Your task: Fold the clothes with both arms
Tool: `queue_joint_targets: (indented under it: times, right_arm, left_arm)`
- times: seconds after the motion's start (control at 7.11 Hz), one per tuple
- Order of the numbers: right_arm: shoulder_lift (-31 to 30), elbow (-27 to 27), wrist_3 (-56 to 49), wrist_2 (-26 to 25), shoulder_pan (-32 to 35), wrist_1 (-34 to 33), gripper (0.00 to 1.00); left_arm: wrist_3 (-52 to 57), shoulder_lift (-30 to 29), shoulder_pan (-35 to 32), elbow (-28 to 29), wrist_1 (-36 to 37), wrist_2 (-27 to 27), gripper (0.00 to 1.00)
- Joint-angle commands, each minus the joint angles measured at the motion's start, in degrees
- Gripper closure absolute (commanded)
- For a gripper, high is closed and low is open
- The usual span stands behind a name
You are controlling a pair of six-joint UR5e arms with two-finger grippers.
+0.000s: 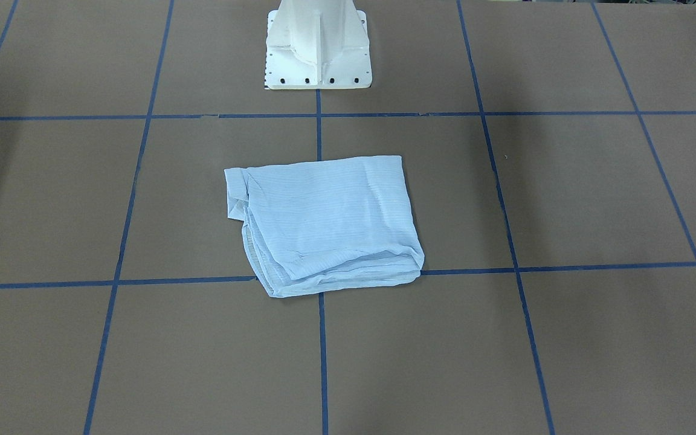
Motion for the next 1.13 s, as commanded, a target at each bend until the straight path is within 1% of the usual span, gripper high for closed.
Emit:
queue_joint_targets:
  times: [0.0,0.42,0.98]
  right_arm:
    - [0.0,-0.07,-0.09,-0.09,0.0,0.0,0.0]
    - [-0.26,-0.16,-0.09,-2.1,0.0,0.0,0.0]
    - [0.0,-0.07,0.0,-2.28,0.17,0.09,0.0]
  left_arm:
    - [0.0,-0.01,0.01,0.07,-0.02,0.0,0.01]
    - [0.0,-0.1,0.01,-0.19,-0.02,0.08,0.01]
    - [0.0,-0.36,0.01,0.16,-0.02,0.17,0.01]
